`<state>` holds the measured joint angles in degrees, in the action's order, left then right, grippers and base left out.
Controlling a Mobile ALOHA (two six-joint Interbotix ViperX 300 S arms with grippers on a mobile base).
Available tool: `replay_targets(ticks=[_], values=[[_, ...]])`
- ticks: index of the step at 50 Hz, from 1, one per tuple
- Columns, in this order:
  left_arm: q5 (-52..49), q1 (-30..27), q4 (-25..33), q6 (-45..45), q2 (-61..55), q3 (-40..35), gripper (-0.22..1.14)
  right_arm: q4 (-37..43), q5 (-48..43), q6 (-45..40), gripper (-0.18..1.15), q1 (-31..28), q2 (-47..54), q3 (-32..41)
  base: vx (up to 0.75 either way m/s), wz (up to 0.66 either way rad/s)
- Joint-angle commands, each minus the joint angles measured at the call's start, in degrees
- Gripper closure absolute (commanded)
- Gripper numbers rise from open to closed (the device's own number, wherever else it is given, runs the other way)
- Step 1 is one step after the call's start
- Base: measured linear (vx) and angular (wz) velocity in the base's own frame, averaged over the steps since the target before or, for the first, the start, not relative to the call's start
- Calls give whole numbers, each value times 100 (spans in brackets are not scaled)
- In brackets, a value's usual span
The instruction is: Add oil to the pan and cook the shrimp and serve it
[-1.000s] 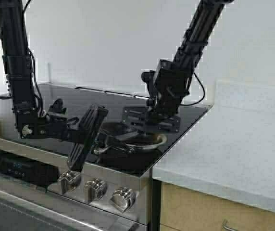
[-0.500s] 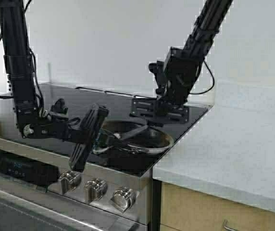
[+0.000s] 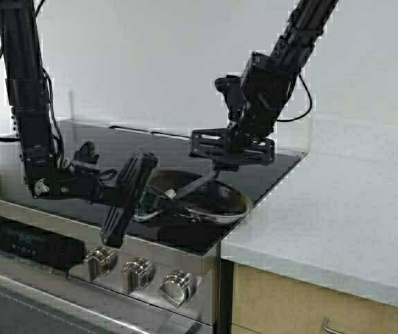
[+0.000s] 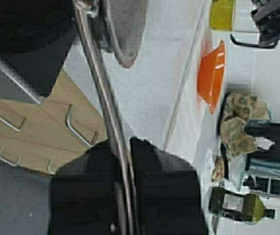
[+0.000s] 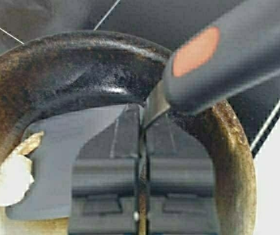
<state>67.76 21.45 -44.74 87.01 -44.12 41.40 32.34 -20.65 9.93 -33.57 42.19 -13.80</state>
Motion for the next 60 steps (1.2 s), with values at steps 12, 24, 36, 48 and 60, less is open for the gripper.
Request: replay_targets(ticks=[12, 24, 36, 48, 60], values=[[97, 53, -26, -325, 492, -79, 89, -18, 88, 132, 89, -35, -466, 105, 0, 0], [88, 53, -26, -325, 492, -79, 89, -26, 193, 211, 89, -35, -545, 176, 0, 0], [97, 53, -26, -325, 492, -70, 89, -35, 308, 281, 89, -35, -686, 211, 0, 0], [97, 53, -26, -325, 492, -70, 89, -35, 387, 378, 89, -35, -747, 290, 0, 0], [97, 88, -18, -325, 483, -62, 89, -35, 413, 483, 89, -35, -844, 308, 0, 0]])
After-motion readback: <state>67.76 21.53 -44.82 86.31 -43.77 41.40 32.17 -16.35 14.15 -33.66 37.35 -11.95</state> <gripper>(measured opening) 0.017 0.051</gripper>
